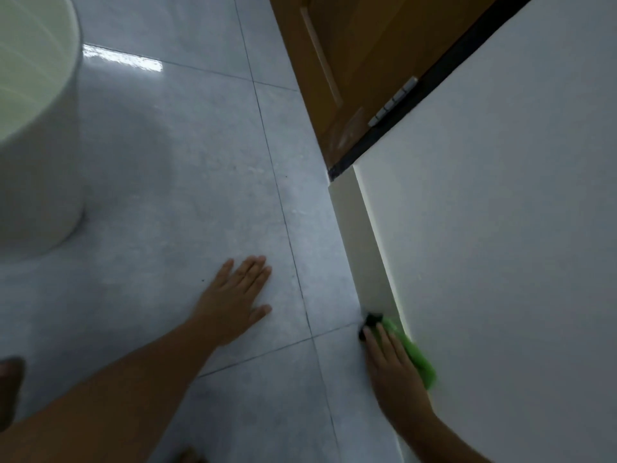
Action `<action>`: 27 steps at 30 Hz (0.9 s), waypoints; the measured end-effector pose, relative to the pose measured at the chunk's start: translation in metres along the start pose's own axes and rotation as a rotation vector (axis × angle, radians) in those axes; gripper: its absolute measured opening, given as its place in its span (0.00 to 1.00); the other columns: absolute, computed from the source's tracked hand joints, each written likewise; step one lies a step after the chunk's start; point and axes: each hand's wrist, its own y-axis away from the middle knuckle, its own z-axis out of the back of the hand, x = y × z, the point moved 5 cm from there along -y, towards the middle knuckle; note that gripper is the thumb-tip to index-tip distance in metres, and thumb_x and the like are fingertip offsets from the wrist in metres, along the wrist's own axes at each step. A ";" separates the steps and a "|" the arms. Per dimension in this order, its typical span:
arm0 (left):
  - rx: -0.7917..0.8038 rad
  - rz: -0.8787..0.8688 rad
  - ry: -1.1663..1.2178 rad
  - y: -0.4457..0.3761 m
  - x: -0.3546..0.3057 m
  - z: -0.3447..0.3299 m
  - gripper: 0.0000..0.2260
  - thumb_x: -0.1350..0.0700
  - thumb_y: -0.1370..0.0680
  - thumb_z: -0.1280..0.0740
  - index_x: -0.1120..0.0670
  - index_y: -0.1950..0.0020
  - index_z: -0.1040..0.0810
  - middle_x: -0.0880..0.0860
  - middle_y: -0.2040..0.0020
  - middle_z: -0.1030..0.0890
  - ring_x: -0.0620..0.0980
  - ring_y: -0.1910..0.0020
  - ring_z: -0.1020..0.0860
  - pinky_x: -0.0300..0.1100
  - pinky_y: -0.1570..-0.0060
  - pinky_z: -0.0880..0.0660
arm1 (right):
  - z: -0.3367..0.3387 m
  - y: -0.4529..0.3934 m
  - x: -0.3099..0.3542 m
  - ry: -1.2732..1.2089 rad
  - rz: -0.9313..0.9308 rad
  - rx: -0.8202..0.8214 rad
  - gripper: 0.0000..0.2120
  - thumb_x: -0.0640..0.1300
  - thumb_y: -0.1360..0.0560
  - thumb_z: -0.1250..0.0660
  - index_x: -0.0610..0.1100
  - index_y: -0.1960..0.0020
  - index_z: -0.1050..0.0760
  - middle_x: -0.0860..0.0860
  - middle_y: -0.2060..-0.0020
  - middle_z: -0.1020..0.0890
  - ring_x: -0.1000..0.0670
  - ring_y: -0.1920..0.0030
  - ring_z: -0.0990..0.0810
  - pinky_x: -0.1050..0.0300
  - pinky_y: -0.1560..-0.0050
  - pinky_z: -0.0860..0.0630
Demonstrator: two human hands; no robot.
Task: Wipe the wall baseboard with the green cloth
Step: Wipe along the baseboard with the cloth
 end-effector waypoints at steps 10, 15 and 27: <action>0.042 -0.032 -0.045 0.000 0.000 0.006 0.33 0.38 0.21 0.57 0.59 0.29 0.33 0.59 0.29 0.31 0.53 0.29 0.41 0.50 0.30 0.55 | 0.026 -0.014 -0.009 -0.140 0.080 0.124 0.28 0.40 0.26 0.57 0.34 0.31 0.34 0.37 0.29 0.36 0.38 0.26 0.48 0.43 0.30 0.72; 0.049 -0.027 -0.088 -0.004 -0.002 0.006 0.38 0.34 0.26 0.66 0.56 0.23 0.55 0.55 0.24 0.57 0.50 0.25 0.59 0.47 0.33 0.70 | 0.050 -0.102 -0.021 0.015 -0.141 0.181 0.27 0.49 0.20 0.53 0.36 0.26 0.50 0.37 0.25 0.50 0.36 0.26 0.58 0.34 0.33 0.66; 0.167 -0.037 0.011 -0.007 0.002 0.012 0.42 0.29 0.36 0.75 0.52 0.29 0.71 0.51 0.29 0.72 0.45 0.30 0.71 0.48 0.32 0.69 | 0.012 0.046 0.011 -0.035 0.123 0.360 0.26 0.44 0.20 0.57 0.30 0.27 0.58 0.35 0.26 0.55 0.37 0.26 0.60 0.38 0.35 0.69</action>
